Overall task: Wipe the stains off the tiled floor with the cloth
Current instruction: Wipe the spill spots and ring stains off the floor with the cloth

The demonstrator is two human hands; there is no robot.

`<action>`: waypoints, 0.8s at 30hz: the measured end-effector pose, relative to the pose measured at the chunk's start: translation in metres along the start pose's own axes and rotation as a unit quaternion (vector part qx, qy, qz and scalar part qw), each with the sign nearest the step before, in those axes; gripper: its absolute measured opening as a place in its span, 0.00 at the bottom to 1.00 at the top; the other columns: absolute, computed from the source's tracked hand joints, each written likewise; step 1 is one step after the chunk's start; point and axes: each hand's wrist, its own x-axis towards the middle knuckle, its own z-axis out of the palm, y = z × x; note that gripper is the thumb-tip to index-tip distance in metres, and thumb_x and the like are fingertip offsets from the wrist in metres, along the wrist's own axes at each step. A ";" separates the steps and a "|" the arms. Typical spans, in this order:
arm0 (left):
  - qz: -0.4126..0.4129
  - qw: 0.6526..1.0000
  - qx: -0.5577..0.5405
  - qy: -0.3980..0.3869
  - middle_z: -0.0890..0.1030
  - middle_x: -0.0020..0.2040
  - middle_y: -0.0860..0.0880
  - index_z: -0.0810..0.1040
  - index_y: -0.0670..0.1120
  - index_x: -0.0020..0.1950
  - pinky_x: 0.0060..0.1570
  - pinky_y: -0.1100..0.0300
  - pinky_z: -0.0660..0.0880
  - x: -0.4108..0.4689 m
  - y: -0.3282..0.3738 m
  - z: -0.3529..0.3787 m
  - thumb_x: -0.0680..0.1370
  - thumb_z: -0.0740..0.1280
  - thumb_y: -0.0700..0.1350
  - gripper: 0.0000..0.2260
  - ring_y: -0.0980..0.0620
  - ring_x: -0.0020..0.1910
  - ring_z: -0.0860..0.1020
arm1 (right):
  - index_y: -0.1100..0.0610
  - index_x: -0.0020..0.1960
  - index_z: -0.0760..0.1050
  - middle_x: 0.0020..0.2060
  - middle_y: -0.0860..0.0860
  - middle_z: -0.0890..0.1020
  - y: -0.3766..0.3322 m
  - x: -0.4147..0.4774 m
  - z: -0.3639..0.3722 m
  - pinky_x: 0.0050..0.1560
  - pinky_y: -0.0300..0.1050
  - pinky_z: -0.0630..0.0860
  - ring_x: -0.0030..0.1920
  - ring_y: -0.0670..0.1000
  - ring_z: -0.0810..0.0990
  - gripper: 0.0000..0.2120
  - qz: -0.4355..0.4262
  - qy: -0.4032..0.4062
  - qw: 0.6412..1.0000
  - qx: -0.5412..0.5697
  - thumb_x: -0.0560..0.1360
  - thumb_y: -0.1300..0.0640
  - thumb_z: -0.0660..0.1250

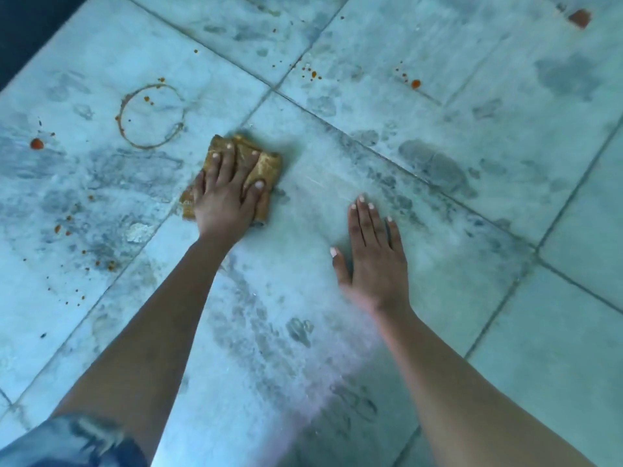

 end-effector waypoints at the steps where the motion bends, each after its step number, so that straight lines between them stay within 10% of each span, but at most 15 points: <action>1: -0.013 1.000 -0.002 0.001 0.52 0.78 0.51 0.56 0.60 0.75 0.73 0.47 0.45 0.020 0.012 0.000 0.81 0.51 0.59 0.22 0.48 0.77 0.48 | 0.63 0.76 0.55 0.76 0.57 0.57 0.000 0.000 0.000 0.73 0.54 0.51 0.75 0.54 0.56 0.33 -0.001 -0.002 1.000 -0.003 0.77 0.44 0.50; 10: 0.217 0.974 0.057 -0.037 0.56 0.77 0.49 0.55 0.58 0.75 0.72 0.45 0.50 -0.068 0.015 0.014 0.80 0.44 0.61 0.24 0.46 0.76 0.55 | 0.63 0.75 0.56 0.75 0.57 0.58 -0.001 -0.001 0.000 0.73 0.53 0.51 0.75 0.54 0.57 0.33 -0.001 -0.002 1.000 -0.002 0.77 0.44 0.49; 17: 0.013 1.000 0.020 -0.012 0.51 0.78 0.51 0.56 0.60 0.75 0.73 0.45 0.47 0.003 -0.009 -0.005 0.78 0.50 0.62 0.25 0.47 0.77 0.48 | 0.62 0.76 0.52 0.76 0.56 0.55 0.000 0.000 0.000 0.75 0.53 0.49 0.76 0.53 0.53 0.33 -0.002 -0.008 1.000 -0.014 0.77 0.43 0.46; 24: 0.046 0.996 0.067 -0.022 0.50 0.78 0.52 0.52 0.63 0.75 0.69 0.44 0.54 -0.008 0.015 -0.001 0.78 0.53 0.62 0.25 0.48 0.76 0.50 | 0.62 0.76 0.53 0.76 0.56 0.56 -0.001 -0.002 0.000 0.75 0.51 0.50 0.76 0.53 0.54 0.34 -0.006 -0.002 1.000 -0.014 0.77 0.42 0.46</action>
